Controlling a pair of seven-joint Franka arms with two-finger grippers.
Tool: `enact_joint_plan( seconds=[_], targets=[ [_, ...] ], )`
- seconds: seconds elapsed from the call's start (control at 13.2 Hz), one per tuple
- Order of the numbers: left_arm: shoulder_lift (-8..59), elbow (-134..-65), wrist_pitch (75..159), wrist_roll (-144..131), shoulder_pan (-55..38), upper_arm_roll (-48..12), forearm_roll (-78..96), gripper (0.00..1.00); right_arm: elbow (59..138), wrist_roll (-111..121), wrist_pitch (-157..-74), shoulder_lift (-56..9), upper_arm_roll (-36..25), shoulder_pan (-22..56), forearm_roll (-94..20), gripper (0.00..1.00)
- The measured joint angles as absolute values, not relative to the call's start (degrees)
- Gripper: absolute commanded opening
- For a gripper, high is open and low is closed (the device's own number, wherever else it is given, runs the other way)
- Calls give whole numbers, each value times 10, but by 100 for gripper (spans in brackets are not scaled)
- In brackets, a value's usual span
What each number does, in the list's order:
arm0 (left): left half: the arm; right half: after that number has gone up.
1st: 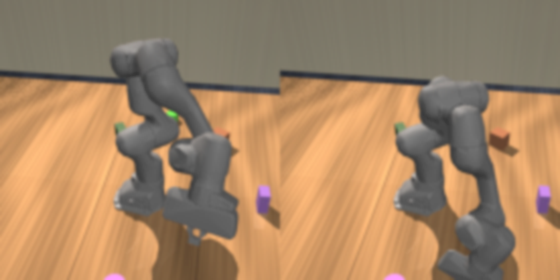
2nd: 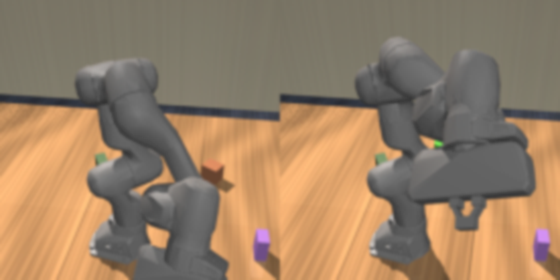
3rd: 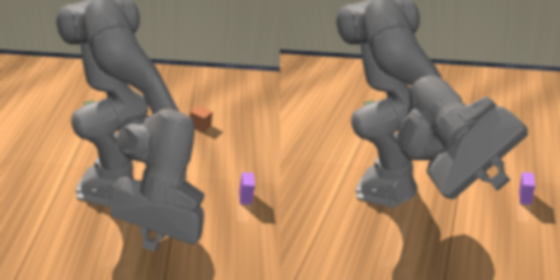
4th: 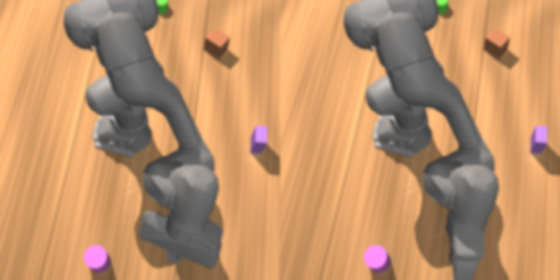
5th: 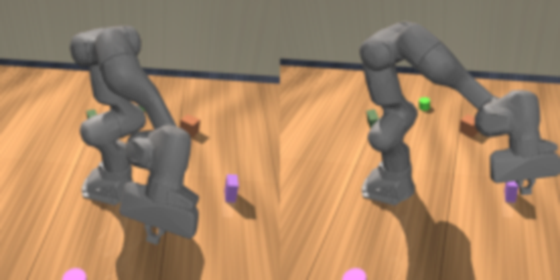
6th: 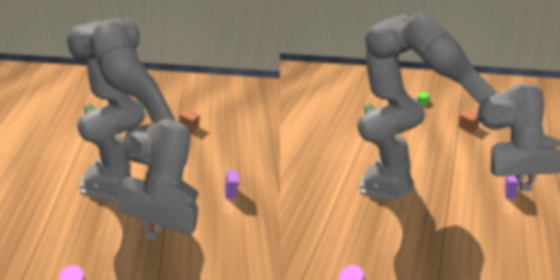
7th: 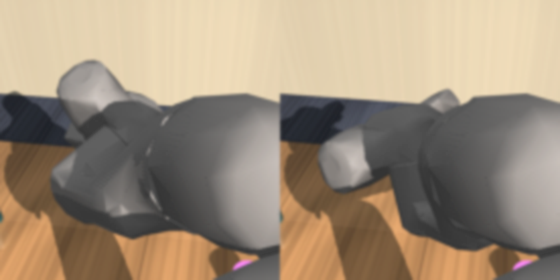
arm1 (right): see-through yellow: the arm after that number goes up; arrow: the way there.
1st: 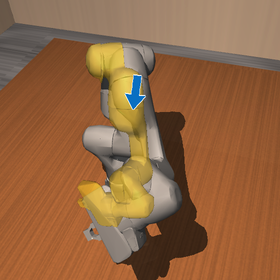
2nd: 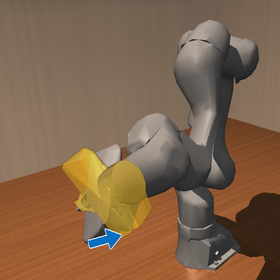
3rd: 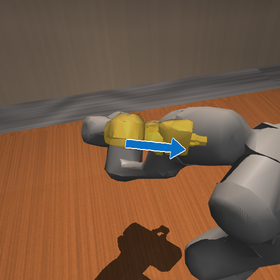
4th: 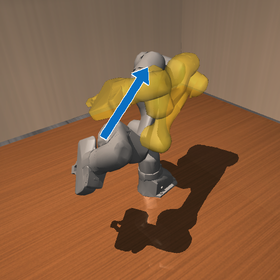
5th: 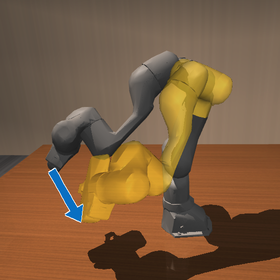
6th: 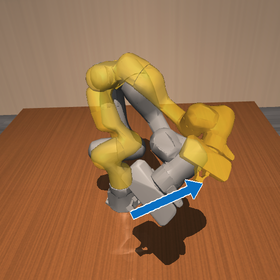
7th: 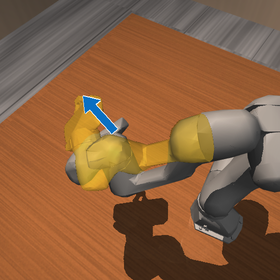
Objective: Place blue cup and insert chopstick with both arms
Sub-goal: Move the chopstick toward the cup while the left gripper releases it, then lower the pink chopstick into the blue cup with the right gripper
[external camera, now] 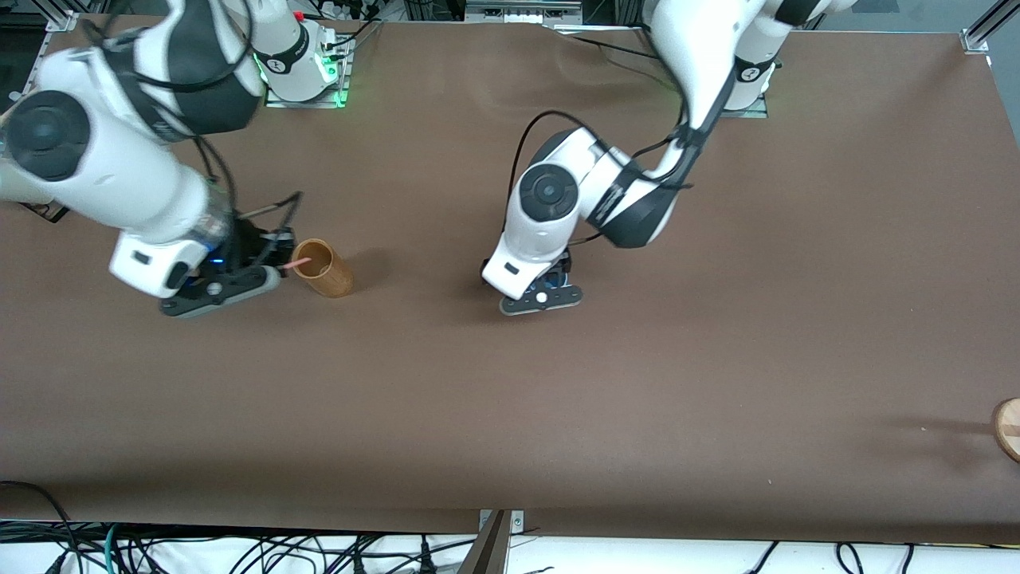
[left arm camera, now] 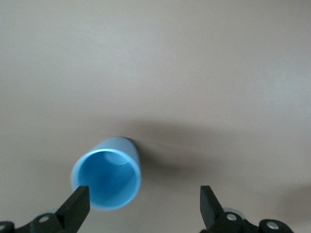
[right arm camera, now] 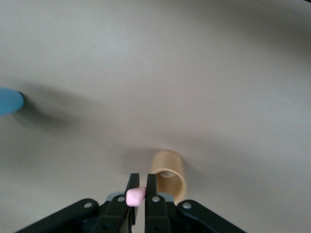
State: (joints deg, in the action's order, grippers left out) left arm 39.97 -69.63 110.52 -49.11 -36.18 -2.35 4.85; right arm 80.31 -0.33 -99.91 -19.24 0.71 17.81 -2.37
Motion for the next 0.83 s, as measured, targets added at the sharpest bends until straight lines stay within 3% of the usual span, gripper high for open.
enact_joint_plan(
  seconds=[0.38,0.83],
  targets=[
    [270,-691,980,-461,-249,-21,48,100,803,-160,-1088,-210,8,266,-49,0],
    [197,-692,855,-154,-58,-19,49,100,802,-331,-1259,-262,9,357,-58,0]
  ],
)
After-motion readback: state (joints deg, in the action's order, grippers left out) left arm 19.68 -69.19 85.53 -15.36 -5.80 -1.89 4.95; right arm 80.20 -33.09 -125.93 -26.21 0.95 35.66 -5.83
